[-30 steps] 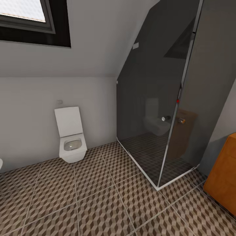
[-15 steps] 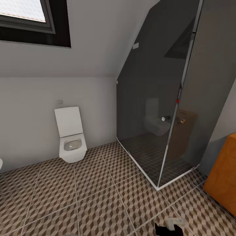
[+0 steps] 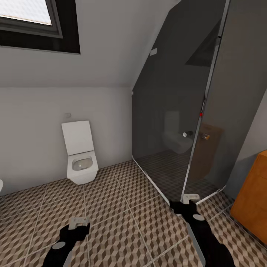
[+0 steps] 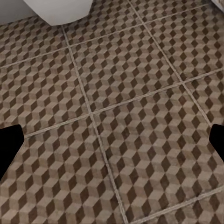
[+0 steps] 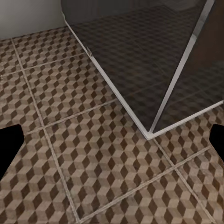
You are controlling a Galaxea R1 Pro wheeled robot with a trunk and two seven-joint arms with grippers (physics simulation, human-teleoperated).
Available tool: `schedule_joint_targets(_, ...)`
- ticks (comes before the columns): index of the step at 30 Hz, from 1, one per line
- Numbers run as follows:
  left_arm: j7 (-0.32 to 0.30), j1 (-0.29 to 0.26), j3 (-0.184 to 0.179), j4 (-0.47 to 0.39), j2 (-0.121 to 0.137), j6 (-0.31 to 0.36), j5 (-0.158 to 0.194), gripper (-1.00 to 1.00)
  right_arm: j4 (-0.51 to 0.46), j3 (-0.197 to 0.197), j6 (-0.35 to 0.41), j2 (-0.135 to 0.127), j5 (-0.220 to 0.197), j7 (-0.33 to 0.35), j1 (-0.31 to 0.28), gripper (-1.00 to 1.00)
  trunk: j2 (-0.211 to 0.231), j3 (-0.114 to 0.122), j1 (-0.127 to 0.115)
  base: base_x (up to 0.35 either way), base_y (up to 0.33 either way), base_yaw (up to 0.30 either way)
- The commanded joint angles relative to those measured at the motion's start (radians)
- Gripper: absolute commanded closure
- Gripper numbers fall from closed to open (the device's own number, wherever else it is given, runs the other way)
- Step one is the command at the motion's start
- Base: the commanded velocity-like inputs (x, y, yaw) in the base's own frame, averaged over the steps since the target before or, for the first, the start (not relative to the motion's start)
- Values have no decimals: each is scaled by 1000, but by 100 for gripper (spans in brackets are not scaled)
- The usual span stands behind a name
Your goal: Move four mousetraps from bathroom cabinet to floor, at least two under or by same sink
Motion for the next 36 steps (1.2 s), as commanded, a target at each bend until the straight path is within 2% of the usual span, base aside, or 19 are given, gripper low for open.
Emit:
schedule_joint_targets(1,3,-1,-1,-1,1,4,1,-100,-4,5,0,0,0,-4,-2,-100,-1,-1,0,0,0,0)
schedule_joint_targets(15,-32,-2,-7,-13,3,-24,1,-100,-7,19,-37,3,-2,-7,-8,-100,-1,-1,0,0,0,0)
schedule_joint_targets(36,-34,-2,-13,14,2,-27,-3,-100,29,20,-38,11,-2,-8,-8,-100,-1,-1,0,0,0,0)
